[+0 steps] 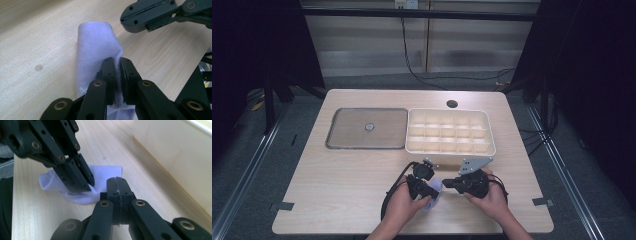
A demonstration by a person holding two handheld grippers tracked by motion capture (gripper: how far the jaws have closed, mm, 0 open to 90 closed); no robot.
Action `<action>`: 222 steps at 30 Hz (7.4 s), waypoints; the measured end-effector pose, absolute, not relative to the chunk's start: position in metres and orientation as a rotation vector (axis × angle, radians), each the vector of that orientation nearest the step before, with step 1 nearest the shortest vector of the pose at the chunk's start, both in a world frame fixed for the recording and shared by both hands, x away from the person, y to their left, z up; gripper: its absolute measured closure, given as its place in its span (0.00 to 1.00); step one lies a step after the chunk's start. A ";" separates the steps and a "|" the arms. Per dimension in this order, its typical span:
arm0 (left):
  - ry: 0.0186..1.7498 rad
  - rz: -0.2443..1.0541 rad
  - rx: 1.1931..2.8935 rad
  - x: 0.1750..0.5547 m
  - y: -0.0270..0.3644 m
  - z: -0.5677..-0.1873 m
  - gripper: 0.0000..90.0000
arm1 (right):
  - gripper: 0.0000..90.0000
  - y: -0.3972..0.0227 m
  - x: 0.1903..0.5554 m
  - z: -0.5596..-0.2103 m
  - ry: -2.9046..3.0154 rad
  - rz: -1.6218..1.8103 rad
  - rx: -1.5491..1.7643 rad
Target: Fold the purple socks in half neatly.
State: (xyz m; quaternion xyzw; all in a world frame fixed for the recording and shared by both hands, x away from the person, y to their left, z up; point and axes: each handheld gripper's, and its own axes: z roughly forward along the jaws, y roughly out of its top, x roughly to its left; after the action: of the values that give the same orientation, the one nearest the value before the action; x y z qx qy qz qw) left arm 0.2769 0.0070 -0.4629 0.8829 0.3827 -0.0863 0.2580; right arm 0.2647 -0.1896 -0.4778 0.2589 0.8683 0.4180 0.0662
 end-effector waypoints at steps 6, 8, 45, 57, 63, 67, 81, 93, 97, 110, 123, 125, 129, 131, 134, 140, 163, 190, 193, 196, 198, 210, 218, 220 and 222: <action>1.044 -0.229 2.390 0.277 0.007 -0.463 0.92 | 1.00 -0.183 0.268 -0.476 2.621 1.269 0.762; 1.041 -0.233 2.390 0.277 0.007 -0.463 0.92 | 1.00 -0.181 0.270 -0.476 2.624 1.270 0.759; 1.038 -0.344 2.313 0.279 0.016 -0.454 0.76 | 1.00 -0.165 0.278 -0.492 2.690 1.234 0.736; 1.048 -0.327 2.327 0.278 0.025 -0.447 0.83 | 1.00 -0.166 0.277 -0.491 2.689 1.236 0.738; 1.061 -0.324 2.338 0.275 0.025 -0.461 0.87 | 1.00 -0.166 0.277 -0.492 2.692 1.239 0.732; 1.052 -0.282 2.366 0.273 0.022 -0.463 0.90 | 1.00 -0.165 0.277 -0.492 2.685 1.238 0.732; 1.054 -0.220 2.391 0.269 0.019 -0.463 0.95 | 1.00 -0.165 0.273 -0.480 2.656 1.291 0.730; 1.065 -0.226 2.378 0.268 0.019 -0.463 0.95 | 1.00 -0.159 0.275 -0.489 2.690 1.234 0.735; 1.058 -0.235 2.385 0.270 0.019 -0.462 0.95 | 1.00 -0.162 0.276 -0.490 2.698 1.240 0.741; 1.044 -0.256 2.373 0.266 0.030 -0.452 0.91 | 1.00 -0.162 0.275 -0.490 2.682 1.243 0.723; 1.036 -0.285 2.390 0.265 0.026 -0.464 0.92 | 1.00 -0.160 0.275 -0.490 2.675 1.244 0.737; 1.037 -0.286 2.389 0.265 0.025 -0.465 0.93 | 1.00 -0.160 0.275 -0.490 2.672 1.239 0.733; 1.037 -0.279 2.384 0.265 0.024 -0.466 0.93 | 1.00 -0.159 0.275 -0.490 2.668 1.221 0.733; 1.037 -0.280 2.386 0.265 0.023 -0.466 0.94 | 1.00 -0.159 0.276 -0.490 2.670 1.222 0.737; 1.038 -0.283 2.382 0.265 0.023 -0.466 0.94 | 1.00 -0.159 0.276 -0.490 2.672 1.220 0.732; 1.039 -0.280 2.377 0.265 0.023 -0.466 0.94 | 1.00 -0.163 0.278 -0.488 2.631 1.222 0.783; 1.034 -0.286 2.370 0.266 0.019 -0.467 0.94 | 0.99 -0.162 0.278 -0.494 2.627 1.212 0.772; 1.014 -0.282 2.321 0.268 0.003 -0.469 0.90 | 0.85 -0.190 0.273 -0.484 2.542 1.235 0.877; 0.997 -0.290 2.330 0.269 0.000 -0.469 0.90 | 0.84 -0.194 0.271 -0.484 2.535 1.226 0.898; 0.986 -0.292 2.324 0.270 -0.003 -0.470 0.90 | 0.83 -0.198 0.271 -0.484 2.525 1.230 0.914; 0.989 -0.293 2.321 0.270 -0.005 -0.470 0.90 | 0.82 -0.200 0.270 -0.484 2.518 1.225 0.918; 0.958 -0.261 2.320 0.272 0.002 -0.454 0.74 | 0.74 -0.210 0.268 -0.480 2.499 1.242 1.006; 0.938 -0.144 2.309 0.283 0.030 -0.436 0.62 | 0.67 -0.218 0.269 -0.471 2.494 1.261 1.098; 0.932 -0.122 2.306 0.286 0.037 -0.437 0.59 | 0.64 -0.219 0.271 -0.471 2.511 1.261 1.123; 0.915 -0.096 2.315 0.290 0.044 -0.439 0.55 | 0.64 -0.218 0.272 -0.472 2.527 1.231 1.135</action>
State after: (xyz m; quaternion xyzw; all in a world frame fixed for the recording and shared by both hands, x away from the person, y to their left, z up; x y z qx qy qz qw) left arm 0.2898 0.0443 -0.4391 0.8805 0.3482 -0.0364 0.3197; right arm 0.2716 -0.2184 -0.4716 0.3739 0.8323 0.4054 0.0548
